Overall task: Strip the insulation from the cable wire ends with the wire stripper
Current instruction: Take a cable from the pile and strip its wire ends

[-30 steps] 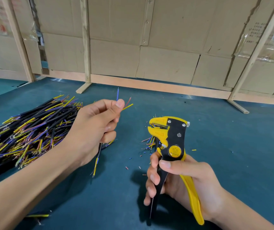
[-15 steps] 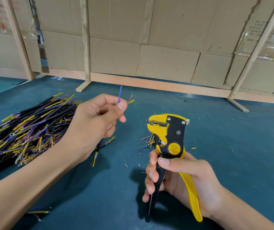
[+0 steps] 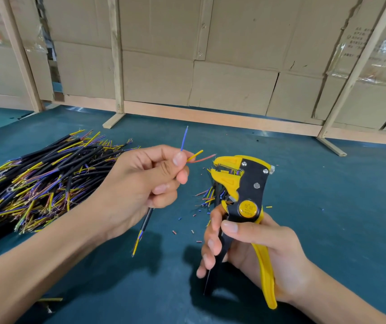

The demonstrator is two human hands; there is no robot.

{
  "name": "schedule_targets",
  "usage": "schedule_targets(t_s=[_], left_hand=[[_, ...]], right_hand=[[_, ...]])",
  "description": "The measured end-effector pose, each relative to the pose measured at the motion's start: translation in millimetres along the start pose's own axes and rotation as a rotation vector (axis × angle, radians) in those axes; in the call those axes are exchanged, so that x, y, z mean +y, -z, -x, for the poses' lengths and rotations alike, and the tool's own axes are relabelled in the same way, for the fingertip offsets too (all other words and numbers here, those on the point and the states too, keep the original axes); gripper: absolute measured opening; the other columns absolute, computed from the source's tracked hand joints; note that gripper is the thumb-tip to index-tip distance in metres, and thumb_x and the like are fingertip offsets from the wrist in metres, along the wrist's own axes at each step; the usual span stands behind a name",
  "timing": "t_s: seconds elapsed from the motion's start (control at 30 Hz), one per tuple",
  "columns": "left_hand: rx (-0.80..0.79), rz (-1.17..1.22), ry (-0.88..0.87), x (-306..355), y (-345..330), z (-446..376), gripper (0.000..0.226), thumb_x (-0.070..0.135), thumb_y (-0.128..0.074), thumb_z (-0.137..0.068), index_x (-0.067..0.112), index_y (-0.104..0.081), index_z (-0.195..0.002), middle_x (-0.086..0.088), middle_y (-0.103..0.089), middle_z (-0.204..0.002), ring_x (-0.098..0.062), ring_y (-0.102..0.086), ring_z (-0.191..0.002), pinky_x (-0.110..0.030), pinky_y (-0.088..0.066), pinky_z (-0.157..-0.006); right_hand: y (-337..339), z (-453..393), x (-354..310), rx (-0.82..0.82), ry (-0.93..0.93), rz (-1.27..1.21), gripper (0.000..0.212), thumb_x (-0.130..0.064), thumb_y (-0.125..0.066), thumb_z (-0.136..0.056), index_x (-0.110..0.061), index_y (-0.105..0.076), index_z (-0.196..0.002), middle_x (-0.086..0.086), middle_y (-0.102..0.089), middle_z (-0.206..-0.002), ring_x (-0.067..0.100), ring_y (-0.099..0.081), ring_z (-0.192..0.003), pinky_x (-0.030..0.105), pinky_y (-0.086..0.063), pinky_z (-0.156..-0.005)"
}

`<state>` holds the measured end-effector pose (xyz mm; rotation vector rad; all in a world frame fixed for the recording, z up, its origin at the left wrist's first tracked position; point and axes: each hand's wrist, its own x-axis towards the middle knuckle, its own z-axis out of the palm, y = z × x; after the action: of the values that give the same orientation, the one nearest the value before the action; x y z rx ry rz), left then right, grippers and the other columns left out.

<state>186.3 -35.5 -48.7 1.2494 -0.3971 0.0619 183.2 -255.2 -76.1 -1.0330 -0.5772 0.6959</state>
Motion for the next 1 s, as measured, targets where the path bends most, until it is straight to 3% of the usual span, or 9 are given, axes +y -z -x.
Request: schedule_targets(t_s=[0.2, 0.3, 0.43, 0.8, 0.9, 1.0], left_hand=[[-0.104, 0.192, 0.267, 8, 8, -1, 0.007, 0.017, -0.074, -0.084, 0.012, -0.076, -0.088, 0.003, -0.052, -0.067, 0.002, -0.033, -0.044, -0.009, -0.024, -0.032], [-0.144, 0.25, 0.343, 9, 12, -1, 0.02, 0.022, -0.081, -0.075, 0.01, -0.076, -0.091, 0.004, -0.05, -0.067, 0.002, -0.036, -0.043, -0.009, -0.022, -0.031], [-0.177, 0.291, 0.404, 13, 15, -1, 0.029, 0.023, -0.091, -0.067, 0.011, -0.077, -0.09, 0.005, -0.049, -0.066, 0.002, -0.036, -0.042, -0.01, -0.021, -0.031], [-0.205, 0.303, 0.472, 15, 11, 0, 0.029, 0.023, -0.091, -0.068, 0.009, -0.075, -0.089, 0.004, -0.05, -0.065, 0.002, -0.036, -0.042, -0.009, -0.019, -0.031], [-0.115, 0.2, 0.483, 18, 6, -3, 0.006, 0.011, -0.072, -0.089, 0.006, -0.068, -0.088, -0.001, -0.045, -0.065, 0.001, -0.038, -0.038, -0.009, -0.023, -0.029], [0.001, 0.036, 0.476, 19, 4, -6, 0.014, 0.003, -0.044, -0.1, 0.006, -0.056, -0.094, -0.004, -0.043, -0.063, -0.002, -0.044, -0.032, -0.013, -0.033, -0.028]], right_hand=[[1, 0, 2, -0.03, 0.005, -0.008, 0.026, -0.018, -0.076, -0.085, -0.002, -0.06, -0.096, 0.018, -0.057, -0.078, 0.034, -0.059, -0.071, 0.054, -0.053, -0.075], [2, 0, 3, -0.042, 0.003, -0.01, 0.025, -0.017, -0.075, -0.086, -0.001, -0.059, -0.097, 0.018, -0.057, -0.079, 0.034, -0.059, -0.072, 0.054, -0.053, -0.076], [4, 0, 3, -0.049, 0.002, -0.026, 0.024, -0.016, -0.074, -0.087, -0.001, -0.06, -0.097, 0.018, -0.058, -0.079, 0.034, -0.059, -0.073, 0.054, -0.053, -0.076], [5, 0, 2, -0.08, -0.026, -0.011, 0.021, -0.018, -0.072, -0.088, -0.003, -0.059, -0.096, 0.016, -0.059, -0.078, 0.033, -0.06, -0.072, 0.054, -0.053, -0.078], [5, 0, 1, -0.089, -0.038, -0.007, 0.021, -0.017, -0.071, -0.088, -0.003, -0.058, -0.096, 0.016, -0.058, -0.077, 0.033, -0.06, -0.072, 0.054, -0.053, -0.078], [5, 1, 1, -0.107, -0.042, 0.0, 0.019, -0.016, -0.069, -0.09, -0.003, -0.056, -0.096, 0.016, -0.058, -0.077, 0.032, -0.06, -0.071, 0.054, -0.053, -0.077]])
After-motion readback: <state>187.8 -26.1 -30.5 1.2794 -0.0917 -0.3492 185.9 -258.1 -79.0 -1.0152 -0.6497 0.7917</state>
